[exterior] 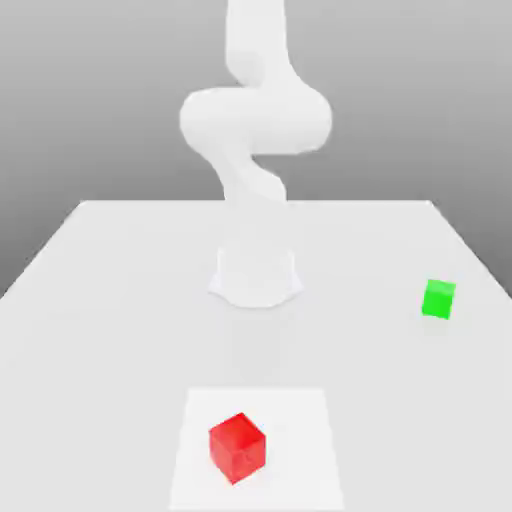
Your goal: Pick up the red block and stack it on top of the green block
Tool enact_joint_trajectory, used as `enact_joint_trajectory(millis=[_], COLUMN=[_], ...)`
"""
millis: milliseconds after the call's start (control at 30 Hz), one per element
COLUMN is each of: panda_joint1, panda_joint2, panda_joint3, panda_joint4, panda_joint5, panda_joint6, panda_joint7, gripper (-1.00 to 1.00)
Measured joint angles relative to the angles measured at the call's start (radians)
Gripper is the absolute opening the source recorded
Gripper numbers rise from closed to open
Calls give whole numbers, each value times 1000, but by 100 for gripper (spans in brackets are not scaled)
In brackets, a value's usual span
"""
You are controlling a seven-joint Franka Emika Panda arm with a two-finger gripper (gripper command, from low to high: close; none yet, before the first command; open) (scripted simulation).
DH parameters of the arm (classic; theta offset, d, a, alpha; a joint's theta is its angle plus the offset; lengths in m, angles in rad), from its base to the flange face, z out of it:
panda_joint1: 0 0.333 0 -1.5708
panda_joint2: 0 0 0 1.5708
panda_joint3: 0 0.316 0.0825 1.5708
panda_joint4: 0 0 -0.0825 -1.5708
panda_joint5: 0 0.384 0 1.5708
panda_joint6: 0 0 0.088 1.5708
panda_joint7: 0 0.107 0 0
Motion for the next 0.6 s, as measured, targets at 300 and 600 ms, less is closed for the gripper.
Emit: enact_joint_trajectory(millis=[300,600], panda_joint1=[-138,-204], panda_joint2=[334,660], panda_joint3=[113,150], panda_joint4=[-114,-225], panda_joint5=[-53,-90], panda_joint6=[155,307], panda_joint7=[348,679], gripper=[0,0])
